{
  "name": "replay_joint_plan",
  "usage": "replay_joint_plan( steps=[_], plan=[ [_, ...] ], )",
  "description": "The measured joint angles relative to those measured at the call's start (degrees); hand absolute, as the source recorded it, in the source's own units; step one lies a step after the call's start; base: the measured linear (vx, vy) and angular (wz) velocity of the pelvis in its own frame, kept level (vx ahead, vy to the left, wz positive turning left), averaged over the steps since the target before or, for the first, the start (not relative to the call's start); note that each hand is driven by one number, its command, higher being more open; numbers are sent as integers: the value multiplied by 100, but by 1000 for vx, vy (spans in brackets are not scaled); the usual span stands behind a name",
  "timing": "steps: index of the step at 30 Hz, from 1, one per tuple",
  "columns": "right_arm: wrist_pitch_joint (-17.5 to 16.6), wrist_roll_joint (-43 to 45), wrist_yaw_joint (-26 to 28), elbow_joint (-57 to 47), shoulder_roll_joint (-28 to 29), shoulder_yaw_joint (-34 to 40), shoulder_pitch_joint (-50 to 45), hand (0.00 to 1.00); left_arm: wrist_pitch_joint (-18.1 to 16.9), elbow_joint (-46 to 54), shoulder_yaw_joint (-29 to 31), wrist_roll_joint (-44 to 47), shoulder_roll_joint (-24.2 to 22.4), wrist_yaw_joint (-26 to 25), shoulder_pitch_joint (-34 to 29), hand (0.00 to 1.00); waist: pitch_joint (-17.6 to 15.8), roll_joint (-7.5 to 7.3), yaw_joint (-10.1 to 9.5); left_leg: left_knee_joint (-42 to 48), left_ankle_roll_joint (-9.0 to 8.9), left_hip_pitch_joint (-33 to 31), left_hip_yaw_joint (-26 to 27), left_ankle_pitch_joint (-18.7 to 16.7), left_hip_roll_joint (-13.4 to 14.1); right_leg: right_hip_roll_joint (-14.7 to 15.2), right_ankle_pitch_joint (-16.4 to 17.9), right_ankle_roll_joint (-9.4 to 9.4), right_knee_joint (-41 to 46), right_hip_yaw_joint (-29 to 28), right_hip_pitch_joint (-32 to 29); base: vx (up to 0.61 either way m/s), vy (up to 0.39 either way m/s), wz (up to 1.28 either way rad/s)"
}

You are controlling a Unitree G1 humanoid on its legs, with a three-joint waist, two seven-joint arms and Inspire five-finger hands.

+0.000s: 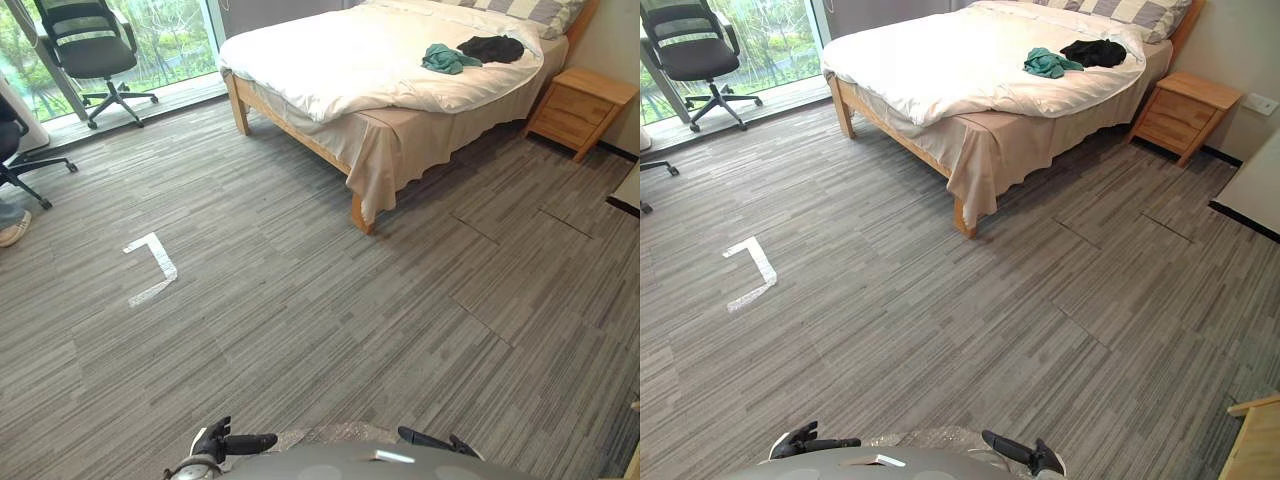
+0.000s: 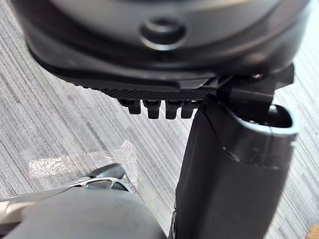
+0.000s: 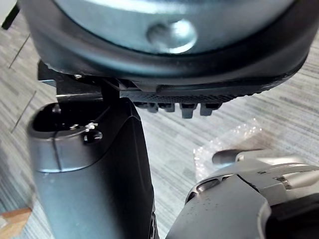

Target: Tidy up the quilt and then pick up the clothes from the bed and put them into the laundry hamper

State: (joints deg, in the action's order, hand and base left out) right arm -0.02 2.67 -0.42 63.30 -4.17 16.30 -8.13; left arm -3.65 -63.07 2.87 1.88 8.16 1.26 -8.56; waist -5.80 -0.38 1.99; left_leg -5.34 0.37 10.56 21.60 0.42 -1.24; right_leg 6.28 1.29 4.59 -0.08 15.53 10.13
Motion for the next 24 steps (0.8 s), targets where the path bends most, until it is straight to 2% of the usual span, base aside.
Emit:
replay_joint_plan(
  steps=[6,16,24],
  plan=[
    [-27,3,-10,-2,-8,-3,13,100,0,-9,-82,-4,7,-3,5,100,-20,-28,49,-3,-23,-4,-16,46,6,5,34,16,-29,106,-13,-104,12,6],
    [-53,1,-15,-6,-55,-122,6,100,5,-56,-145,-89,2,-24,-3,100,9,11,125,-3,154,-22,174,-70,-62,69,6,55,-224,32,-10,-24,79,-10],
    [-49,0,-11,96,-60,-121,11,100,11,-112,-162,-254,17,-20,19,100,64,27,146,-1,157,-3,286,-215,-192,147,-155,120,-253,-50,-16,84,50,-6]
  ],
)
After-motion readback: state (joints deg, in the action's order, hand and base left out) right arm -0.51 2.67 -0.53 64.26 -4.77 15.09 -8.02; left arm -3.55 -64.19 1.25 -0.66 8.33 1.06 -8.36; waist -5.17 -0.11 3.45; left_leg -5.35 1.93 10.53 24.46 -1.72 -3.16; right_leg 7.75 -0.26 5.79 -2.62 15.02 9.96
